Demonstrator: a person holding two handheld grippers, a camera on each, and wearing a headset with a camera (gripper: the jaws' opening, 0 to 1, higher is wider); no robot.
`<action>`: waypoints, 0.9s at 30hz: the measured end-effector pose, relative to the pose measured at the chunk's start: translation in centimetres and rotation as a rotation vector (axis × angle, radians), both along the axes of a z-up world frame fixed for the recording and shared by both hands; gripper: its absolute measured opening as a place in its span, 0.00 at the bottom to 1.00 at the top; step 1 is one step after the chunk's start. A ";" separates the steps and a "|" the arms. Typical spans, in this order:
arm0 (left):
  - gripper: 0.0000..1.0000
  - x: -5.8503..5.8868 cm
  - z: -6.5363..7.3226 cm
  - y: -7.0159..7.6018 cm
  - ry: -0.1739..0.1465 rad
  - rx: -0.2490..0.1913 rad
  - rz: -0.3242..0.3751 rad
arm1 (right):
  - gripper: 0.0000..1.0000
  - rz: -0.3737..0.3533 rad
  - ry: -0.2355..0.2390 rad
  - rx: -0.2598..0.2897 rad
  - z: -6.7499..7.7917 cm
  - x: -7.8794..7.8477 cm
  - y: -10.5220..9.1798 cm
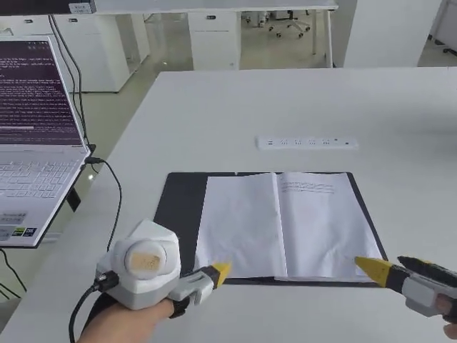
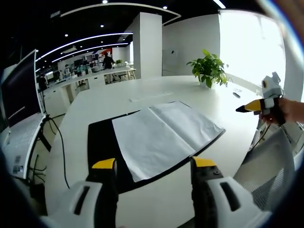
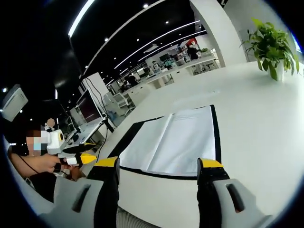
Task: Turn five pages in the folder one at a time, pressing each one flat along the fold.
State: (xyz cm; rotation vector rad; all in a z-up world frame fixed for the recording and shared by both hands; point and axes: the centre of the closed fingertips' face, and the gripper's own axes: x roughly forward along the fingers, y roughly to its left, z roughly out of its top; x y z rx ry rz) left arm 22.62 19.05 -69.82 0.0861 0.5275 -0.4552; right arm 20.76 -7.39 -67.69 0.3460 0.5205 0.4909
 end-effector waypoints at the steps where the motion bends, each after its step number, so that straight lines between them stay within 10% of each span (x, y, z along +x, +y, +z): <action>1: 0.65 -0.1 0.1 0.1 0.007 -0.002 0.006 | 0.65 -0.012 -0.006 -0.001 0.1 0.1 -0.3; 9: 0.82 -1.4 0.7 0.1 0.039 -0.025 0.028 | 0.67 -0.076 -0.034 -0.006 0.6 0.5 -2.8; 27: 0.81 -1.8 0.1 1.2 0.045 -0.024 0.066 | 0.68 -0.041 0.013 -0.031 -2.2 0.0 -2.8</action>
